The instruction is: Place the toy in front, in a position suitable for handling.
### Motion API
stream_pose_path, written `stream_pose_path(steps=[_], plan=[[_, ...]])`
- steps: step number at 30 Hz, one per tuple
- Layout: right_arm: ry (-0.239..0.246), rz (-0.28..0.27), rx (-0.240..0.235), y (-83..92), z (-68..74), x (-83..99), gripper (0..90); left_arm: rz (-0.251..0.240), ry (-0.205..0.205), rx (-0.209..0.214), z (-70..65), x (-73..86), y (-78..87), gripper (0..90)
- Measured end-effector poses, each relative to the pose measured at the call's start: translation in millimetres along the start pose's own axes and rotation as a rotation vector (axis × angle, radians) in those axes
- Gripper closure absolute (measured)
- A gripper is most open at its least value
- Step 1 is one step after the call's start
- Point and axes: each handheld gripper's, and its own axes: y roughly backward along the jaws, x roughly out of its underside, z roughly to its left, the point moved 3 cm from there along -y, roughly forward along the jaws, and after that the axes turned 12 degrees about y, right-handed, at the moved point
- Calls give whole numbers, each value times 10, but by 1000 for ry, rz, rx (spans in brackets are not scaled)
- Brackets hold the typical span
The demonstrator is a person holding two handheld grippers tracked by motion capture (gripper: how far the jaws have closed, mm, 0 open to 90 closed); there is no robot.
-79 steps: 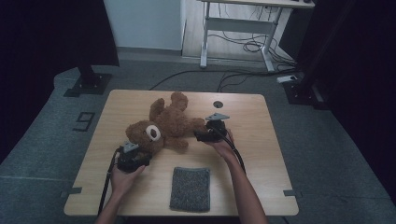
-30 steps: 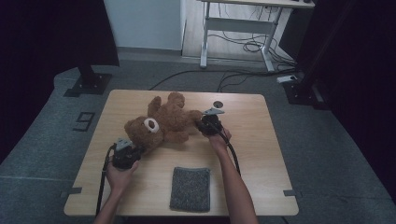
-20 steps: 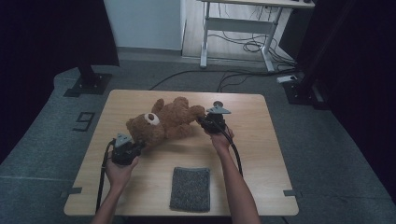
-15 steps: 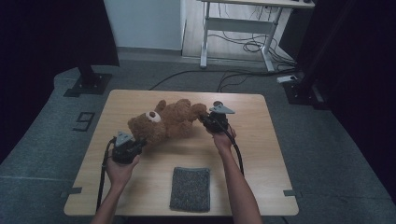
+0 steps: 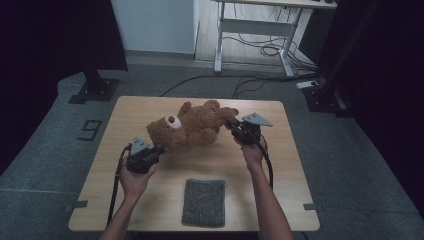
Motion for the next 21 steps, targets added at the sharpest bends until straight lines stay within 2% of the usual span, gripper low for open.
stream_pose_path(steps=[3, 7, 8, 9, 12, 21], plan=[[1, -10, 8, 62, -20, 2, 761, 1, -11, 7, -59, -11, -20, 820], [-1, -33, 17, 263, -62, 4, 761, 5, -23, 16, -110, -37, -45, 821], [-1, -33, 17, 263, -62, 4, 761, 5, -24, 20, -120, -44, -52, 821], [-2, -41, 24, 349, -79, 9, 761, 6, -24, 27, -138, -55, -63, 821], [-3, -48, 27, 428, -95, 17, 761, 17, -34, 38, -186, -75, -98, 821], [-18, -50, 51, 809, -187, 213, 764, 51, -64, 82, -351, -72, -240, 821]])
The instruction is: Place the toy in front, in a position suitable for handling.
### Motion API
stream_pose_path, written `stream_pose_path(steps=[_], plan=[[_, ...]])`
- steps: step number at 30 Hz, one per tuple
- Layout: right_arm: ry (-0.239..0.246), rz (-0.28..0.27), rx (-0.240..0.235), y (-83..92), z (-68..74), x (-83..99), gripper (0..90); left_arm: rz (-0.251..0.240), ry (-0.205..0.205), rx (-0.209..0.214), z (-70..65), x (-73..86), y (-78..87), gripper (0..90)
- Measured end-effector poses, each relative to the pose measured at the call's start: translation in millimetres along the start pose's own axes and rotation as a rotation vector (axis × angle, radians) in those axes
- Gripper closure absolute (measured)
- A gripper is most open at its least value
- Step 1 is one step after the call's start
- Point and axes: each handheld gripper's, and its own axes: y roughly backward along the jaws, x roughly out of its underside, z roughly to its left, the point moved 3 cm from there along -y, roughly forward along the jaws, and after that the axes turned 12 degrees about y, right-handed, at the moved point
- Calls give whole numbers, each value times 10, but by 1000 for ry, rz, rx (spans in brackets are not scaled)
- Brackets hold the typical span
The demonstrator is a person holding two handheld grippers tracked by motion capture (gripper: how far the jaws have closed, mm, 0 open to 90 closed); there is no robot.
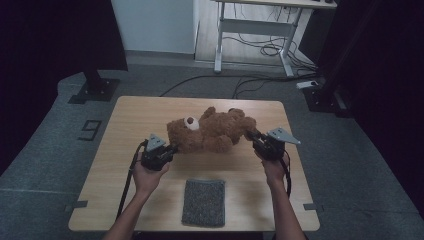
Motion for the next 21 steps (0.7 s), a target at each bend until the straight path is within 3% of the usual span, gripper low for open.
stream_pose_path(steps=[2, 9, 21], plan=[[-7, -8, 6, 123, -18, 59, 765, 9, 0, 10, -22, 6, -44, 821], [-14, -4, -4, 260, 31, 206, 770, 36, -1, 5, -18, 67, -127, 821], [-36, 31, -69, 221, 187, 558, 775, 112, 41, -36, 221, 284, -298, 818]])
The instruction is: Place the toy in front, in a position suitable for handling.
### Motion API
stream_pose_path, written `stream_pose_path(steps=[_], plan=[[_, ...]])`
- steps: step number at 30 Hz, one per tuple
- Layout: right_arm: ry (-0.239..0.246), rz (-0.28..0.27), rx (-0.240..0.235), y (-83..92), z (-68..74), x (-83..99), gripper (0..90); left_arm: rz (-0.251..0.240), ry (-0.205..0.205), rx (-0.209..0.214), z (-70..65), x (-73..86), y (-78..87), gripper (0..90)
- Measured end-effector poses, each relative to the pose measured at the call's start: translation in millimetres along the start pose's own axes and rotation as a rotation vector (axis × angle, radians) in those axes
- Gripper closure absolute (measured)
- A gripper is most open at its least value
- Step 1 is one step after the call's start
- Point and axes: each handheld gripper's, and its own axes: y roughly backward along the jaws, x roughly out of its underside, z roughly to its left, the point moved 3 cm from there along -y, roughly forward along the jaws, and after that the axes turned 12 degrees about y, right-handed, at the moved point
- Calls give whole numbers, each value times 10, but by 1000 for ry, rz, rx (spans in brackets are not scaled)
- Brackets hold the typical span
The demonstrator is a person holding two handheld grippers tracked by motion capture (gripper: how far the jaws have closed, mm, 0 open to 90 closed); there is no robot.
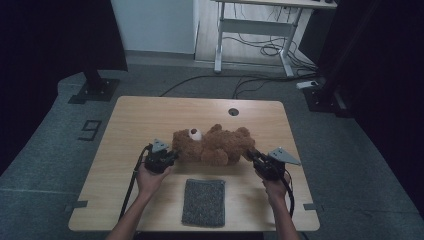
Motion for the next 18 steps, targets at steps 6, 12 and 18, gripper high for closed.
stream_pose_path(steps=[6, 12, 18], plan=[[-27, -5, -36, 8, 80, 139, 772, 9, 22, 2, 103, 45, -15, 763], [-62, -13, -38, 26, 72, 249, 763, -19, 39, -1, 138, 24, 148, 542], [-56, -20, -27, 21, 79, 250, 746, -38, 56, 25, 124, 87, 407, 391]])
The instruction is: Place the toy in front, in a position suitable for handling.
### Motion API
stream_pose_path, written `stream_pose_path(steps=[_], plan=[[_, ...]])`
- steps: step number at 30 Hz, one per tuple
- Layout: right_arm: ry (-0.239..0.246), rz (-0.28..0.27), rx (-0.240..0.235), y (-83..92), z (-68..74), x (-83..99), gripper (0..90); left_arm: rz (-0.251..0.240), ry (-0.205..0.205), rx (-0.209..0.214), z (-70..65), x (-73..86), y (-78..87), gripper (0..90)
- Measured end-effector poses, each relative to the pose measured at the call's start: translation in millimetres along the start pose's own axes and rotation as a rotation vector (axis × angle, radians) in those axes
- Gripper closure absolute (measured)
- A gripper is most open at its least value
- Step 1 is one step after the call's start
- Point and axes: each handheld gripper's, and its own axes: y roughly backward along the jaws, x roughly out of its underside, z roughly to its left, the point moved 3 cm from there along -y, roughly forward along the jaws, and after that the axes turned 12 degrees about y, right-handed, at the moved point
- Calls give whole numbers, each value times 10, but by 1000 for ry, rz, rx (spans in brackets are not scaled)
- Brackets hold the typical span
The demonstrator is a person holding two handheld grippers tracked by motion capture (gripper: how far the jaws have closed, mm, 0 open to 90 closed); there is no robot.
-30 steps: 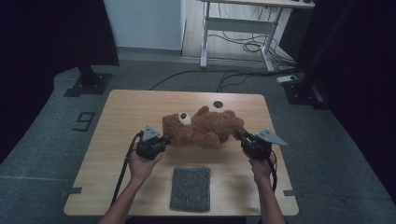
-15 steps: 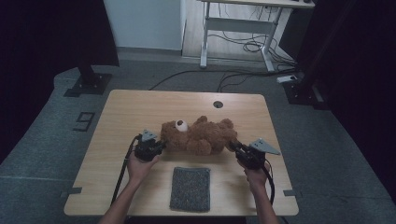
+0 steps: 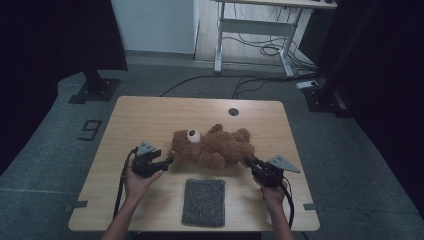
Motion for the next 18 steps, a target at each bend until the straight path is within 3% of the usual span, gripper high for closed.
stream_pose_path(steps=[6, 10, 13, 18], plan=[[-2, 13, 2, -13, -21, 6, 727, 13, -26, 86, -128, 249, 113, 326], [-8, 15, 0, -12, -27, 14, 720, 45, -76, 87, -240, 391, 90, 300], [-5, 16, -3, -10, -28, 17, 714, 64, -83, 100, -278, 475, 72, 288], [-7, 20, -7, -5, -31, 25, 708, 109, -104, 78, -290, 553, 5, 289]])
